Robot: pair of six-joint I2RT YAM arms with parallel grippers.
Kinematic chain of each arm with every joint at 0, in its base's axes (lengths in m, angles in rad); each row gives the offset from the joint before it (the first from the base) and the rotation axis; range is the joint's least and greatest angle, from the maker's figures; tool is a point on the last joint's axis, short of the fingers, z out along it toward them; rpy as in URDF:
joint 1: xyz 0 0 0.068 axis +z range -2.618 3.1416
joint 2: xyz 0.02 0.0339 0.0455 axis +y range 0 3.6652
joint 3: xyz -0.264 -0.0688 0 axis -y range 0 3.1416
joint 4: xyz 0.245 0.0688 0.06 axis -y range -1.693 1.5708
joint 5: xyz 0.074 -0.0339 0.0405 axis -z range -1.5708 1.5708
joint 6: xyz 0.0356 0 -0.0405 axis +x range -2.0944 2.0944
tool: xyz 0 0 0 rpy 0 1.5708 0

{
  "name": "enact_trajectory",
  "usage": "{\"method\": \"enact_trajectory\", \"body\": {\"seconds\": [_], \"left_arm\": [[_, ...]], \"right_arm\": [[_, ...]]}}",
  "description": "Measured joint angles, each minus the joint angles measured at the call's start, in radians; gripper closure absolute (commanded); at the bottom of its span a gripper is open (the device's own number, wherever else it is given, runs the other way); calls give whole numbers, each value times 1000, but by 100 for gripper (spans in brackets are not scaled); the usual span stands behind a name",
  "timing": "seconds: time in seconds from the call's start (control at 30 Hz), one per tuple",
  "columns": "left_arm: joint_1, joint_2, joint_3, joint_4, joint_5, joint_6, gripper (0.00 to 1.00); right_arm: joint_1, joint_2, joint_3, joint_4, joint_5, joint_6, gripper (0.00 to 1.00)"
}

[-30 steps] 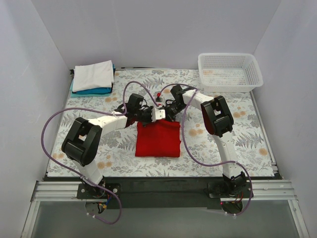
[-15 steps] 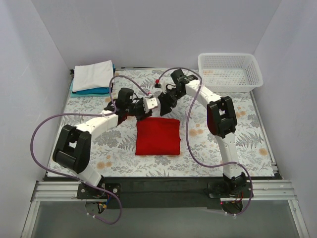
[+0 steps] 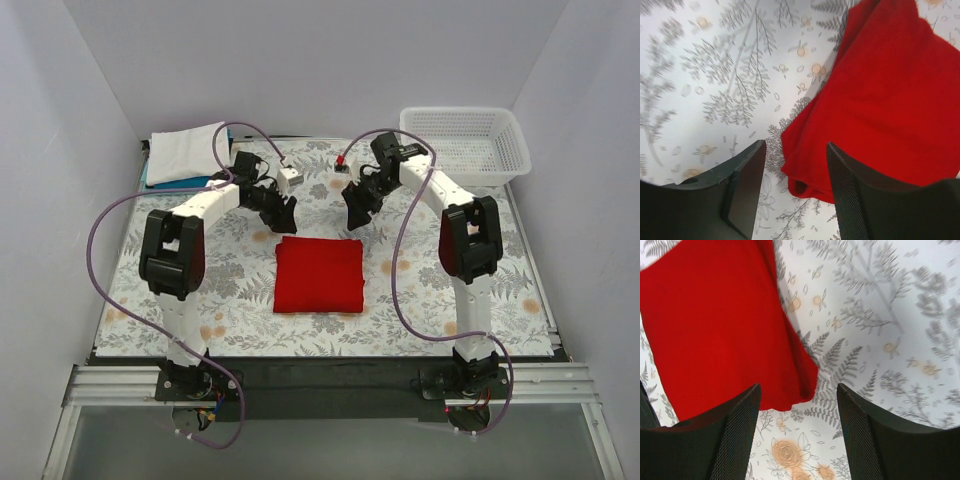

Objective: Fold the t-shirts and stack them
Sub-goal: Fold the tshirt

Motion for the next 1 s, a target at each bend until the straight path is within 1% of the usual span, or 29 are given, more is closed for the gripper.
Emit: {"method": "enact_trajectory", "body": {"seconds": [0.1, 0.23, 0.3, 0.37, 0.4, 0.47, 0.5, 0.53, 0.6, 0.63, 0.7, 0.73, 1.0], "left_arm": [[0, 74, 24, -64, 0, -11, 49], [0, 121, 45, -112, -12, -25, 48], [0, 140, 65, -126, -19, -28, 48], [0, 154, 78, -136, -23, -28, 50], [0, 156, 78, -144, -26, -27, 55], [0, 156, 78, -156, -26, -27, 60], [0, 156, 78, -158, -26, -27, 70], [0, 156, 78, -162, -26, -31, 76], [5, 155, 78, -169, -23, -33, 87], [7, 155, 78, -169, -18, -34, 99], [12, 148, 77, -172, -9, -40, 100], [15, 144, 76, -172, -5, -39, 100], [51, 6, 10, -133, 18, -51, 100]], "right_arm": [[7, 16, -27, -26, 17, -22, 31], [11, 38, -37, -37, 24, -42, 31], [11, 49, -40, -41, 28, -50, 33], [11, 61, -41, -42, 34, -55, 36], [11, 67, -42, -43, 38, -58, 37], [11, 76, -43, -51, 43, -65, 43], [11, 77, -45, -58, 45, -69, 46], [11, 77, -46, -65, 45, -75, 57], [11, 77, -46, -74, 45, -85, 72], [11, 77, -46, -81, 45, -92, 85], [11, 76, -46, -96, 44, -106, 95], [11, 76, -45, -102, 43, -108, 99], [13, 26, -21, -133, 21, -103, 99]]}}
